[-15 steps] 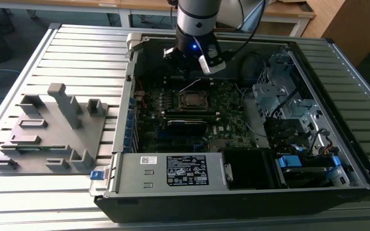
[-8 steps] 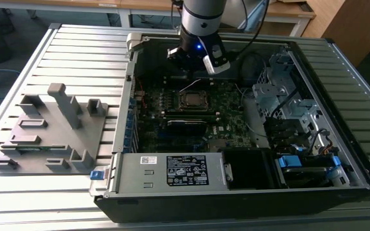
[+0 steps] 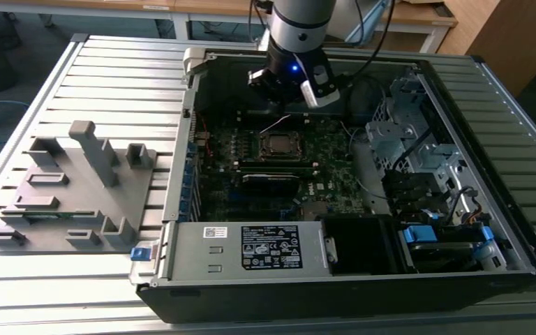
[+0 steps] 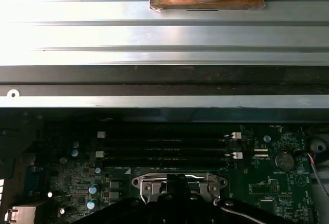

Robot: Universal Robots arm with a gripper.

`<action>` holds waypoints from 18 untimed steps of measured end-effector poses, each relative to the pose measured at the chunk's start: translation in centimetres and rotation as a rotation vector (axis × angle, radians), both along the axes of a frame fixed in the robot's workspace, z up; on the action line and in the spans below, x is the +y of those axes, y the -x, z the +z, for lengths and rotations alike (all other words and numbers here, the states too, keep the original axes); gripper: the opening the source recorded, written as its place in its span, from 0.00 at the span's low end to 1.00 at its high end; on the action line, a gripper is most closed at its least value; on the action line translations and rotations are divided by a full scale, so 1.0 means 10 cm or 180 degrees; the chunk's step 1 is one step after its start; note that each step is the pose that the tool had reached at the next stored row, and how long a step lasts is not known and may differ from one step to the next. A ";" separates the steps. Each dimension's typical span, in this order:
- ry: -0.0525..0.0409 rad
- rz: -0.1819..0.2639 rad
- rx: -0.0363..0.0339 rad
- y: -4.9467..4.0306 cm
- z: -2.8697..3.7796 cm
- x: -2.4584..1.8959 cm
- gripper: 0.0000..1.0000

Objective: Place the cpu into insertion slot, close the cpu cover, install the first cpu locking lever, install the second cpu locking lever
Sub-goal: 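Install the first cpu locking lever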

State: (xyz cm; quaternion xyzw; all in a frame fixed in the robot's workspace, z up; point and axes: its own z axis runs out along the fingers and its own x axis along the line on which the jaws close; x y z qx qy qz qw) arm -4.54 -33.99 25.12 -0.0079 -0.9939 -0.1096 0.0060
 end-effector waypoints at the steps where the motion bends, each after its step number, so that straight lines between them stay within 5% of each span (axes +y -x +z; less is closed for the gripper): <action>1: 0.0000 0.0000 0.0000 -0.010 0.000 0.000 0.10; 18: 0.0000 0.0000 0.0000 -0.084 -0.012 0.000 0.10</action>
